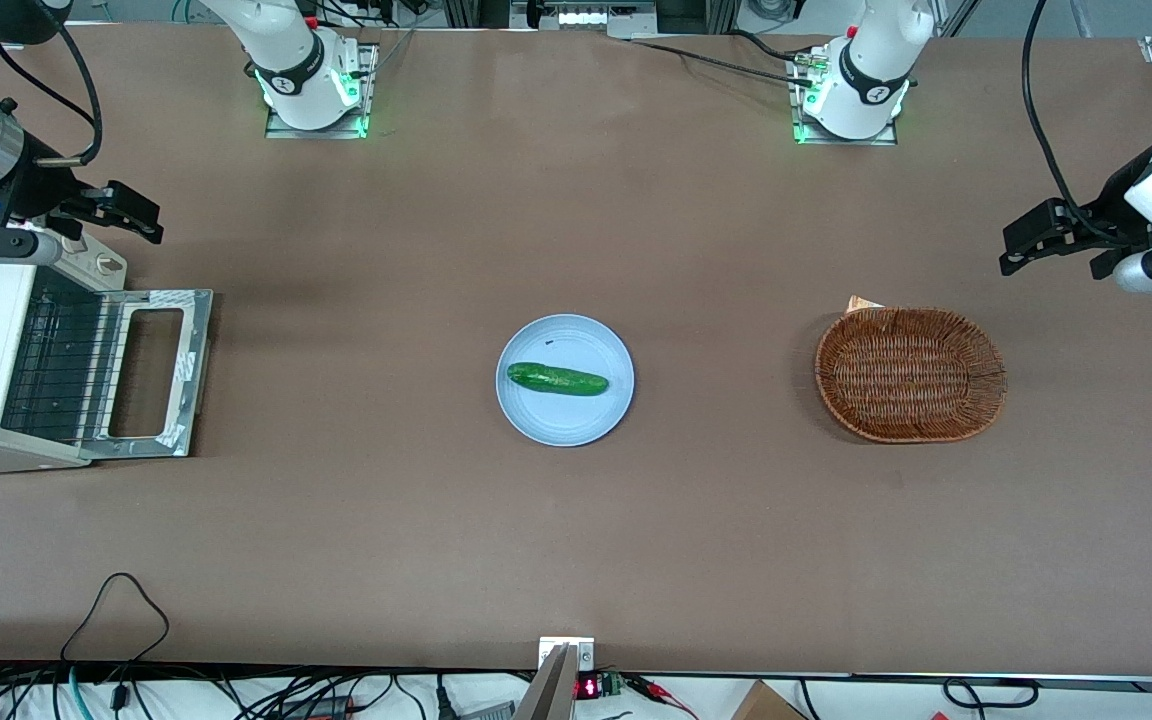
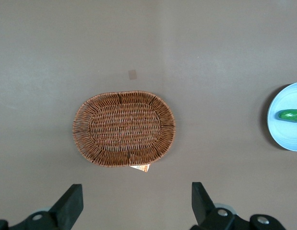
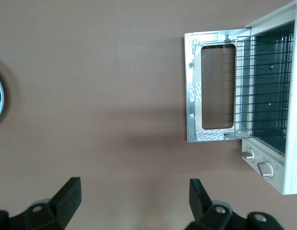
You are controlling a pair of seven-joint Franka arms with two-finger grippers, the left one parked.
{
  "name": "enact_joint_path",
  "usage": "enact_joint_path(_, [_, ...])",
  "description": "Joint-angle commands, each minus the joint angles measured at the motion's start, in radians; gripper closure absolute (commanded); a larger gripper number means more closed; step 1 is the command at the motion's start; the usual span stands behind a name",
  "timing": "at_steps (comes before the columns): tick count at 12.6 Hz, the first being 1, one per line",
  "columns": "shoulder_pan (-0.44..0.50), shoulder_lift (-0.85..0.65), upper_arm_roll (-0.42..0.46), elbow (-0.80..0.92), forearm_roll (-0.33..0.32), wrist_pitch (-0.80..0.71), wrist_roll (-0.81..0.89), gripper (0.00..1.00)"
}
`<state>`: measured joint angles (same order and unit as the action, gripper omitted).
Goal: Open oven door with right arm only
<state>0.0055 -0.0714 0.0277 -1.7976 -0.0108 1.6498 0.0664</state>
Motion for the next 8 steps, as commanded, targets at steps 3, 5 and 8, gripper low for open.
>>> enact_joint_path(3, [0.001, 0.010, -0.017, 0.029, 0.043, -0.011, -0.013, 0.00])
enact_joint_path(5, [-0.001, 0.012, -0.026, 0.030, 0.060, -0.010, -0.011, 0.00])
enact_joint_path(8, [-0.001, 0.021, -0.028, 0.037, 0.075, -0.013, -0.013, 0.00])
